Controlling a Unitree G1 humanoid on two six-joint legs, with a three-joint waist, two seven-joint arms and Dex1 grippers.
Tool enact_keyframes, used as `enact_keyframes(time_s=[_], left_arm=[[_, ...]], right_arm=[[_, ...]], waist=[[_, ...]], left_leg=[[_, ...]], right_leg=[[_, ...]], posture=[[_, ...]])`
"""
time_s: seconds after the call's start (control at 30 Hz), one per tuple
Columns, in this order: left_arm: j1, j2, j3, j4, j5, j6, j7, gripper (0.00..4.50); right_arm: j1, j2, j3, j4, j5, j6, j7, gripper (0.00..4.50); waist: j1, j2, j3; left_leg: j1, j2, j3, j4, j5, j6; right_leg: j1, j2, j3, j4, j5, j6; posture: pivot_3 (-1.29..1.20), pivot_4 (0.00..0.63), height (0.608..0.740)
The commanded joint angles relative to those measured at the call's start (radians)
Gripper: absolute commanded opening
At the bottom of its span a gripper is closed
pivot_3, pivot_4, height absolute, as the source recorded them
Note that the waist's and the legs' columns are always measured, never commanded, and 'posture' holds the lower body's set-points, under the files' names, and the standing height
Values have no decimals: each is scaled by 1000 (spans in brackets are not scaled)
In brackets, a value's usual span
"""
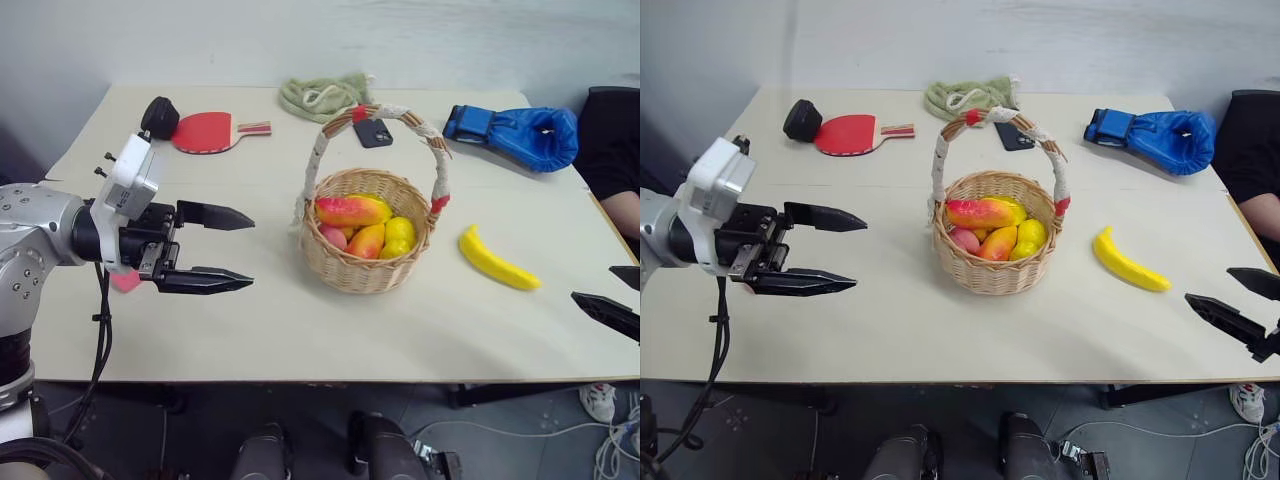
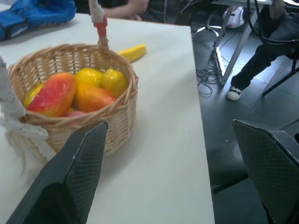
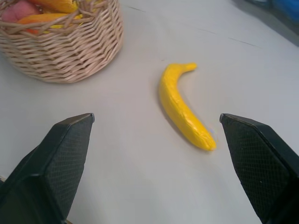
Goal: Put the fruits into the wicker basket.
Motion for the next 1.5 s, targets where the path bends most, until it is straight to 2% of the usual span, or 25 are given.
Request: enact_keyframes(time_s=[0.03,0.13,0.2,0.33,0.53,0.67,0.77,0.87,1.07,1.1,1.2,1.27,1.37,1.5], left_arm=[[-29,-35,-14,-27,-44,-11,32,4456],[-46,-74,-45,-51,-40,-21,66,4456],[-53,-86,-56,-57,-39,-25,81,4456],[-40,-102,-60,-92,-52,-21,122,4456],[-17,-100,-36,-128,-84,-2,175,4456],[-11,-95,-34,-140,-101,-1,196,4456],[-14,-92,-36,-141,-105,-3,208,4500],[-10,-84,-32,-135,-106,-5,208,4500],[-11,-76,-36,-115,-104,-14,204,4500],[-13,-77,-37,-114,-106,-14,204,4500],[-18,-75,-41,-112,-106,-18,198,4500],[-22,-65,-38,-100,-100,-23,188,4500],[-24,-52,-34,-82,-91,-33,177,4500],[-32,-47,-37,-65,-85,-41,172,4500]], right_arm=[[-100,-39,145,2,-35,-60,33,4500],[-238,-43,332,40,-81,-74,38,4500],[-303,-43,407,83,-120,-73,30,4500],[-508,-15,627,313,-336,-109,-95,4500],[-660,26,757,529,-458,-181,-94,4500],[-745,73,789,641,-481,-171,-87,4500],[-765,89,801,675,-492,-180,-63,3847],[-757,93,800,653,-481,-169,-35,2806],[-728,81,753,573,-438,-99,-23,720],[-712,72,740,546,-425,-83,-16,553],[-613,29,660,369,-322,-1,60,551],[-470,-42,564,99,-183,118,159,551],[-341,-106,448,-166,-15,232,235,551],[-351,-135,398,-376,205,322,224,551]], waist=[[-11,0,0],[-15,0,0],[-12,1,0],[-12,1,0],[-11,1,1],[-16,1,1],[-15,1,1],[-14,1,1],[-13,1,1],[-12,1,1],[-6,2,1],[-1,4,2],[0,6,3],[-12,5,3]], left_leg=[[0,0,0,0,1,-2],[0,1,0,0,2,-7],[-1,1,0,0,3,-8],[-3,1,1,0,3,-8],[-5,-2,2,0,4,-6],[-4,-1,3,0,4,-7],[-4,0,3,0,5,-8],[-4,0,3,0,5,-8],[-4,0,3,0,5,-8],[-4,0,3,0,5,-8],[-4,0,2,0,5,-9],[-5,0,2,0,5,-8],[-6,0,1,0,4,-8],[-1,2,2,0,2,-8]], right_leg=[[0,0,0,1,1,0],[-1,2,0,4,1,0],[-3,2,0,4,0,0],[-6,2,0,4,1,0],[-8,-1,1,3,1,1],[-8,0,1,4,1,1],[-8,0,1,5,1,1],[-8,0,1,6,1,1],[-8,0,1,6,1,1],[-8,0,1,6,1,1],[-8,0,0,6,1,0],[-8,0,0,5,1,1],[-9,1,-1,4,1,1],[-4,2,0,3,1,0]], posture=[[0,150,740],[0,150,740],[0,150,740],[0,150,740],[0,150,740],[0,150,740],[0,150,740],[0,150,740],[0,150,740],[0,150,740],[0,150,740],[0,150,740],[0,150,740],[0,150,740]])
